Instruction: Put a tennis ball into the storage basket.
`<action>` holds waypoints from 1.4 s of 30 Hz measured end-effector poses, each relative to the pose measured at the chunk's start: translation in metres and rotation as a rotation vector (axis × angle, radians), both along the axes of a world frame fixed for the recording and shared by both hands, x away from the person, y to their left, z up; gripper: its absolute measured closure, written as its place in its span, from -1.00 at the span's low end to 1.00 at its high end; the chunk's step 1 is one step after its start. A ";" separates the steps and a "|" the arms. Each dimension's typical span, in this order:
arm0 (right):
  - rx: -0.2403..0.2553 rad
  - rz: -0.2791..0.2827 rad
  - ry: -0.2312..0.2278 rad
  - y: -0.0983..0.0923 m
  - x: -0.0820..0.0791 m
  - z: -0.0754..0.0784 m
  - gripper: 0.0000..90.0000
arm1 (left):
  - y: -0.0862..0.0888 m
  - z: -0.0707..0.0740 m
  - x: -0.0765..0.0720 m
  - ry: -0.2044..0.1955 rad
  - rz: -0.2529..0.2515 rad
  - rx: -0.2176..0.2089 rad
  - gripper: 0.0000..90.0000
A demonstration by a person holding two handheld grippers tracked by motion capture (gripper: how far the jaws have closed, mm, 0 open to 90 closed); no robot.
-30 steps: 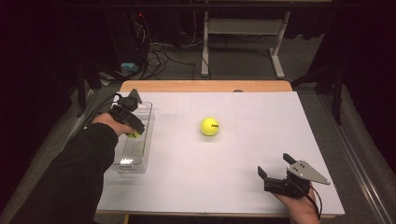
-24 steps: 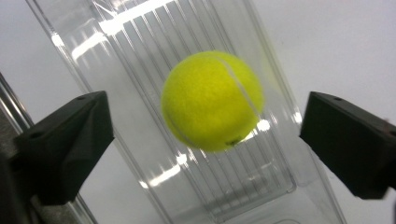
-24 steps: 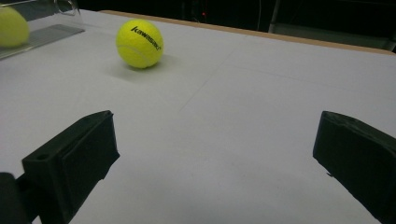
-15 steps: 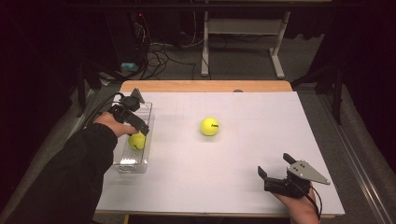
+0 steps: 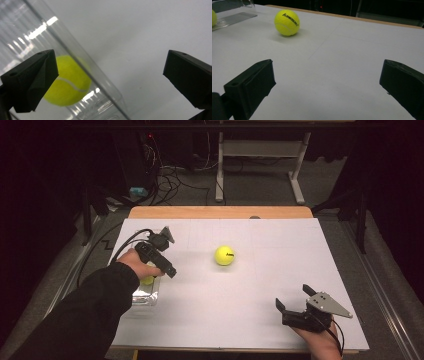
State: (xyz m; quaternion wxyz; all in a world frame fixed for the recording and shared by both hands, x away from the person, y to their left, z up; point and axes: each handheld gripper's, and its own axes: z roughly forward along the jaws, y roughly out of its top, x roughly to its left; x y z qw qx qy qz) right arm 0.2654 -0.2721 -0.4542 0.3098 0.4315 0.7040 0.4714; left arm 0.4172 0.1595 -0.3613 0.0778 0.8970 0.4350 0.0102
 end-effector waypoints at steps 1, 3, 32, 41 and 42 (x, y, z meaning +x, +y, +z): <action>0.000 0.000 0.000 0.000 0.000 0.000 -1.00 | -0.003 -0.001 -0.001 0.000 -0.005 -0.004 -0.99; 0.000 0.000 0.000 0.000 0.000 0.000 -1.00 | -0.005 -0.002 -0.003 -0.002 -0.011 -0.007 -0.99; -0.002 0.003 0.002 0.003 0.001 -0.001 -1.00 | -0.051 -0.036 -0.059 -0.054 -0.120 -0.128 -0.99; 0.009 -0.007 0.005 0.002 0.003 0.000 -1.00 | -0.054 -0.032 -0.065 -0.070 -0.137 -0.140 -0.99; 0.010 -0.008 0.005 0.002 0.004 0.000 -1.00 | -0.053 -0.032 -0.065 -0.074 -0.135 -0.143 -0.99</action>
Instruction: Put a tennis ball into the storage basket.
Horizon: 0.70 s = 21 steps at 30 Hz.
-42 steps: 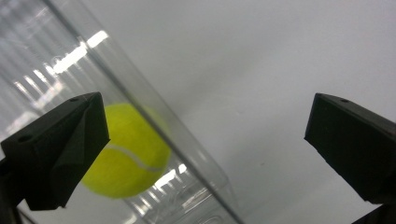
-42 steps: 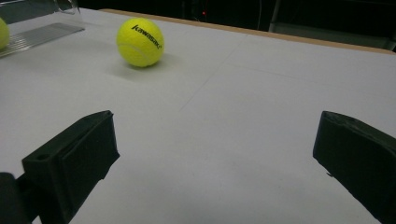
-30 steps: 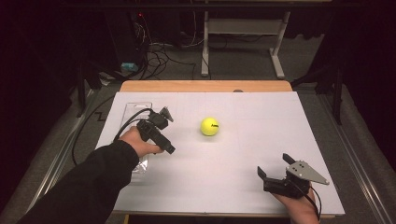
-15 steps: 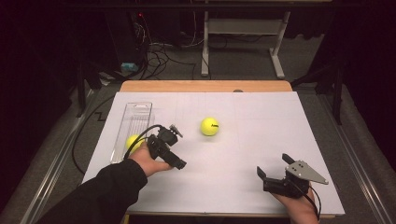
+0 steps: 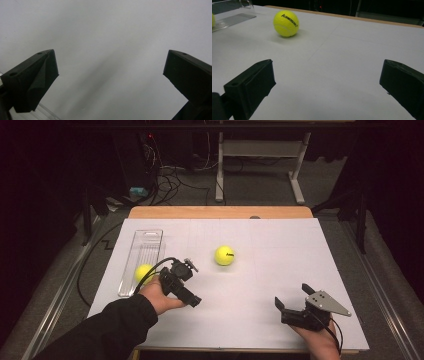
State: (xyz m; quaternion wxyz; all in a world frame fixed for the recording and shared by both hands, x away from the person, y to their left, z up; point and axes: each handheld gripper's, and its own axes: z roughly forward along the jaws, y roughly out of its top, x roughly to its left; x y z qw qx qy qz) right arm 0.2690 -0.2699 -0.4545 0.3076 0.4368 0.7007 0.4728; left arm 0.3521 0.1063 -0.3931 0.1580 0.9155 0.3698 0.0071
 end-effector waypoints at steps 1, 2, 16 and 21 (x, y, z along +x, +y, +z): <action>0.000 0.000 0.000 0.000 0.000 0.000 -1.00 | 0.001 0.000 0.000 -0.001 -0.001 -0.002 -0.99; -0.002 0.000 -0.001 0.000 0.000 0.000 -1.00 | 0.001 0.000 0.000 -0.006 0.000 -0.003 -0.99; -0.011 0.008 0.016 0.009 0.003 -0.002 -1.00 | 0.002 -0.010 -0.013 -0.012 -0.002 -0.033 -0.99; -0.031 0.015 0.022 0.016 0.010 0.000 -1.00 | 0.002 -0.009 -0.016 -0.006 -0.014 -0.023 -0.99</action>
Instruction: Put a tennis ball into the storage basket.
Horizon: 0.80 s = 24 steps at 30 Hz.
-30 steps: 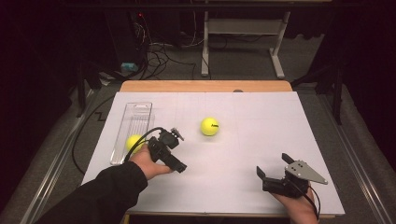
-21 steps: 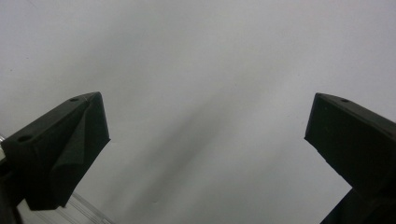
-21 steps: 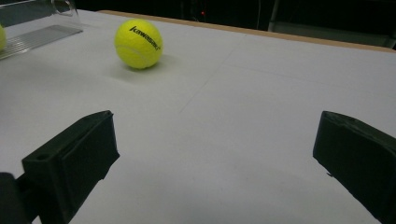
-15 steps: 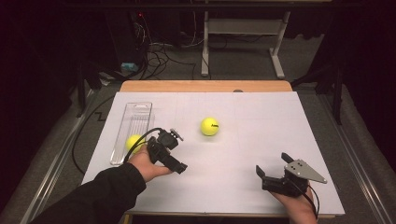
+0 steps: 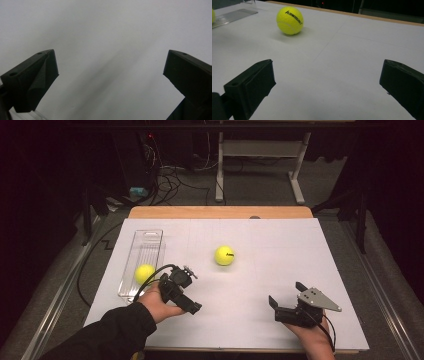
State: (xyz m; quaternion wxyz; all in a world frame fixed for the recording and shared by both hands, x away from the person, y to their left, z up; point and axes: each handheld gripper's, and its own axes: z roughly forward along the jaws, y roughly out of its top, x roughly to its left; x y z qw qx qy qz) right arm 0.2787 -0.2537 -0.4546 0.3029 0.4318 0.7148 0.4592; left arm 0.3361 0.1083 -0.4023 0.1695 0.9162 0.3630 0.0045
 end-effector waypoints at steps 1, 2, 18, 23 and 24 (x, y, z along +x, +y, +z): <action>-0.007 0.003 0.001 0.002 0.002 0.001 -1.00 | 0.000 0.000 0.000 0.001 0.005 -0.003 -0.99; -0.013 0.007 -0.002 0.004 0.005 0.001 -1.00 | 0.001 0.000 0.000 0.003 0.007 -0.002 -0.99; -0.055 0.060 0.026 0.058 0.073 0.014 -0.98 | -0.001 -0.002 0.000 0.024 -0.011 -0.001 -0.99; -0.048 0.099 0.046 0.083 0.093 0.015 -0.98 | -0.002 -0.002 -0.004 0.023 -0.016 0.007 -0.99; -0.058 0.106 0.046 0.089 0.096 0.016 -0.98 | -0.002 -0.002 -0.004 0.024 -0.020 0.010 -0.99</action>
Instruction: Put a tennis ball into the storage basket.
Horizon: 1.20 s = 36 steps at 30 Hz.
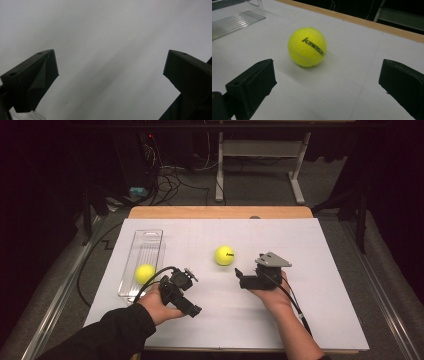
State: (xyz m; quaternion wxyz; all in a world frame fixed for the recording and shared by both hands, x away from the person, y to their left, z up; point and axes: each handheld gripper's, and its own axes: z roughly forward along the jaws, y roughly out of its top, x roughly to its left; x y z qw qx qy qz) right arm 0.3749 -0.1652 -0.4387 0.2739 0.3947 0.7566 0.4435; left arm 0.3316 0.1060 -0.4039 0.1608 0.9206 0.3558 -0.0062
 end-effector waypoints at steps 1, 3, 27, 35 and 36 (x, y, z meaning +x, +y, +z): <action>0.001 0.004 0.003 0.006 0.003 0.000 -0.98 | 0.000 0.000 0.000 0.000 0.000 0.000 -0.99; 0.002 0.014 0.010 0.015 0.010 0.000 -0.97 | -0.001 0.000 0.000 0.000 -0.001 -0.002 -0.99; -0.113 0.013 0.196 0.068 0.074 -0.027 -0.61 | -0.007 -0.001 -0.005 0.004 -0.031 -0.010 -0.99; -0.129 0.034 0.164 0.067 0.066 -0.022 -0.39 | -0.007 -0.002 -0.003 0.010 -0.028 -0.007 -0.99; -0.121 0.041 0.153 0.066 0.062 -0.019 -0.39 | -0.007 -0.002 -0.003 0.009 -0.027 -0.006 -0.99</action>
